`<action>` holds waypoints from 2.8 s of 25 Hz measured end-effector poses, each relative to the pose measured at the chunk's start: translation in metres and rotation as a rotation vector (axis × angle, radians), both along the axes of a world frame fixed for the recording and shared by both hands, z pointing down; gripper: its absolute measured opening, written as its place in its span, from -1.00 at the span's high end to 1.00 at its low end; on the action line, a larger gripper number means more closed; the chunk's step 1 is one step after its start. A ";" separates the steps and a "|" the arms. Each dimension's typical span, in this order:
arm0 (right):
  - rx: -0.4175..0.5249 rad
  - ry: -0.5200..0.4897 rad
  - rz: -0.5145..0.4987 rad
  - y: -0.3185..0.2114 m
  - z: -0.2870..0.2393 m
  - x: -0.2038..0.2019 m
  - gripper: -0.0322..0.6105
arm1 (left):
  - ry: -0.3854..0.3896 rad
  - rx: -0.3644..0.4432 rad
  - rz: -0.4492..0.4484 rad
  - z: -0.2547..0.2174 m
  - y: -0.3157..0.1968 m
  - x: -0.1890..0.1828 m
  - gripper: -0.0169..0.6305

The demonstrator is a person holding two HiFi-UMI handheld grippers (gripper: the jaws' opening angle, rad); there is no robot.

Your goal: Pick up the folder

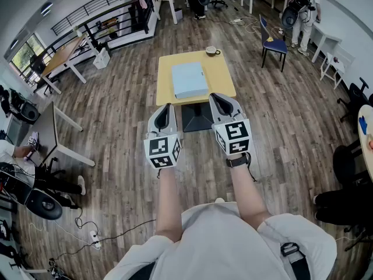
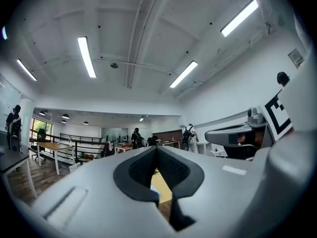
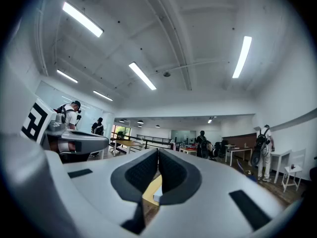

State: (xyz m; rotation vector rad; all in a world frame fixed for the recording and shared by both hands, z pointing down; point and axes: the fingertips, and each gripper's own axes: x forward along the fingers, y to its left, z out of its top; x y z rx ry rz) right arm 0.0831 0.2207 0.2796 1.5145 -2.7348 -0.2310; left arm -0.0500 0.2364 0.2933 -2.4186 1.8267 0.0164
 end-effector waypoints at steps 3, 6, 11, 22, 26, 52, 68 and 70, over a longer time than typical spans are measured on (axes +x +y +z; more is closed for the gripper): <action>-0.012 -0.042 0.014 -0.020 0.001 0.027 0.87 | 0.007 0.018 -0.030 -0.002 -0.016 0.019 0.92; -0.021 -0.080 0.022 -0.033 0.008 0.050 0.86 | 0.009 0.015 -0.043 0.006 -0.025 0.035 0.92; -0.086 -0.084 -0.003 -0.066 0.030 0.057 0.86 | 0.005 -0.034 -0.064 0.023 -0.055 0.038 0.92; -0.113 -0.063 -0.033 -0.205 0.053 0.013 0.86 | 0.032 -0.032 -0.023 0.043 -0.212 0.013 0.92; -0.129 -0.076 -0.037 -0.281 0.043 -0.008 0.86 | 0.063 -0.040 0.005 0.037 -0.293 -0.002 0.92; -0.527 0.063 -0.052 -0.591 0.249 -0.108 0.86 | 0.106 -0.443 0.032 0.231 -0.605 -0.099 0.92; -0.904 0.058 0.042 -0.623 0.401 -0.063 0.15 | 0.233 -0.875 0.049 0.393 -0.616 -0.119 0.18; -0.961 0.014 0.029 -0.621 0.418 -0.062 0.06 | 0.287 -0.937 0.053 0.408 -0.613 -0.117 0.00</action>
